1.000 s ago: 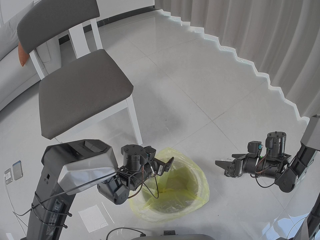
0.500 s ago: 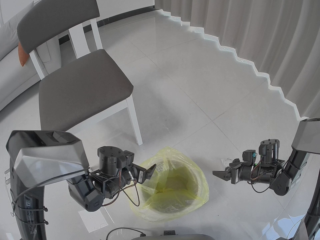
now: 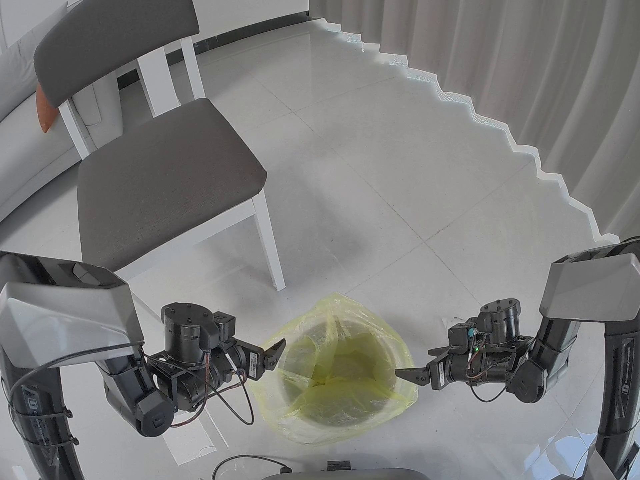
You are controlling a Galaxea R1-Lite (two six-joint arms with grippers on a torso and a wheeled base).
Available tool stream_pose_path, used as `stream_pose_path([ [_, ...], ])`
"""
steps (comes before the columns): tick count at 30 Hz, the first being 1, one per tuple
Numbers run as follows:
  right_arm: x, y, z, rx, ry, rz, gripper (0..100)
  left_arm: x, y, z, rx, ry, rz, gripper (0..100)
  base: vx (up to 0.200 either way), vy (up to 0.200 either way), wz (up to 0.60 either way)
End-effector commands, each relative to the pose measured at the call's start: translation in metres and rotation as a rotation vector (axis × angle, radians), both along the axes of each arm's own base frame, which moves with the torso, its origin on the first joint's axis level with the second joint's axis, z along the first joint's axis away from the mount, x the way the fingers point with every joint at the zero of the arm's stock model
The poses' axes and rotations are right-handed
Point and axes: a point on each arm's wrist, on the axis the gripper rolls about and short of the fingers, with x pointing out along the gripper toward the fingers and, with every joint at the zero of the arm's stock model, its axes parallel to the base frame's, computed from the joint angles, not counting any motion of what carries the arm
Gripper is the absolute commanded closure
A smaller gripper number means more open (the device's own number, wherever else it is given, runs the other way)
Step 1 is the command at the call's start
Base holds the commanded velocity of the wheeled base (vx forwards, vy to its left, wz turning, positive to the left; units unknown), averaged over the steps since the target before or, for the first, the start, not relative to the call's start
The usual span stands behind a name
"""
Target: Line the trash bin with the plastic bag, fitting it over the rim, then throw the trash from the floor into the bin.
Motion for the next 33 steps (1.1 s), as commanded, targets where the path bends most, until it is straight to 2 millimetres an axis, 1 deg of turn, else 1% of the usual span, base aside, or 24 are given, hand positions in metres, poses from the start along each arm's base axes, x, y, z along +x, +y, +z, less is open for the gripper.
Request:
stream_pose_path([
  [1,0.0,0.005,-0.01,-0.007,0.021,0.013,0,0.0,0.009,-0.007,0.017,0.038,0.024,0,0.0,0.0,0.0],
  [3,0.0,0.005,-0.01,-0.007,0.021,0.013,0,0.001,0.013,-0.018,0.041,0.102,0.035,0,0.0,0.0,0.0],
  [5,-0.001,0.004,-0.01,-0.009,0.023,0.014,0,0.005,0.014,-0.026,0.037,0.129,0.05,0,0.0,0.0,0.0],
  [9,-0.001,0.004,-0.01,-0.009,0.023,0.014,0,0.01,0.012,-0.03,0.008,0.148,0.047,0,0.0,0.0,0.0],
  [12,-0.001,0.004,-0.011,-0.01,0.022,0.014,0,0.009,0.012,-0.037,0.008,0.172,0.033,0,0.0,0.0,0.0],
  [16,0.0,0.004,-0.013,-0.017,0.023,0.019,0,0.009,0.011,-0.038,0.009,0.174,0.03,0,0.0,0.0,0.0],
  [17,0.0,0.004,-0.013,-0.017,0.023,0.019,100,0.009,0.011,-0.038,0.009,0.174,0.03,0,0.0,0.0,0.0],
  [20,0.005,0.006,-0.016,-0.017,0.015,0.022,100,0.006,0.012,-0.04,0.015,0.189,0.028,0,0.0,0.0,0.0],
  [33,0.004,0.002,-0.017,-0.02,0.024,0.01,100,0.006,0.012,-0.047,-0.016,0.221,0.047,0,0.0,0.0,0.0],
])
